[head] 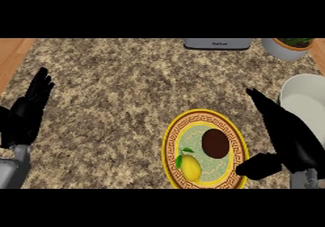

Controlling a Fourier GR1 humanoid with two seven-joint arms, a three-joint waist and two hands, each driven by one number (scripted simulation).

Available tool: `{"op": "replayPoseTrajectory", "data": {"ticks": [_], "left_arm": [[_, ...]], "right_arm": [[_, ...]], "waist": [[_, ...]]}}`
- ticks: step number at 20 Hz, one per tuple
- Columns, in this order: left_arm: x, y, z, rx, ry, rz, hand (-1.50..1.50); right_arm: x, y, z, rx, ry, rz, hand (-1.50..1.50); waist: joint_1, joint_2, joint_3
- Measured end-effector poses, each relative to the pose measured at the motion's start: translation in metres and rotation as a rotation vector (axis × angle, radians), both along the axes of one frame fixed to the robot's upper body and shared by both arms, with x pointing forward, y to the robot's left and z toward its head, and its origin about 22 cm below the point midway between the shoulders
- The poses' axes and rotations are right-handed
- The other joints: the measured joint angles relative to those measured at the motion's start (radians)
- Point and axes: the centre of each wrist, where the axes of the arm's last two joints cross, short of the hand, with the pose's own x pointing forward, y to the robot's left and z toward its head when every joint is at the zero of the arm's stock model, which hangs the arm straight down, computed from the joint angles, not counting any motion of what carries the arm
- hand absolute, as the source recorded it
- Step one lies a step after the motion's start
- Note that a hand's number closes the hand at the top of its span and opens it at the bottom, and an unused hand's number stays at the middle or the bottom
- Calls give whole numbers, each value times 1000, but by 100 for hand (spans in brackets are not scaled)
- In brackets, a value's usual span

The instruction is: Pick the cupcake from the plate and place it in the bowl

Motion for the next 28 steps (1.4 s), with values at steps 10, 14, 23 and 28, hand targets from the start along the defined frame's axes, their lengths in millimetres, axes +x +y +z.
{"op": "replayPoseTrajectory", "data": {"ticks": [10, 14, 23, 28], "left_arm": [[-1, -1, -2, -2, -6, 7, 0], [-1, -1, -1, -2, -4, 17, 0], [-2, -2, -3, -4, 3, 17, 0], [-10, -2, 1, 0, -5, 12, 0]], "right_arm": [[38, 9, -36, -18, 271, 81, -150], [45, 13, -44, -59, 325, 97, -150], [45, 28, -63, -226, 269, 89, -150], [46, 38, -79, -208, 309, 84, -150]], "waist": [[-7, -2, 1], [-9, -3, 1], [-15, -4, 1], [-13, -4, 1]]}}
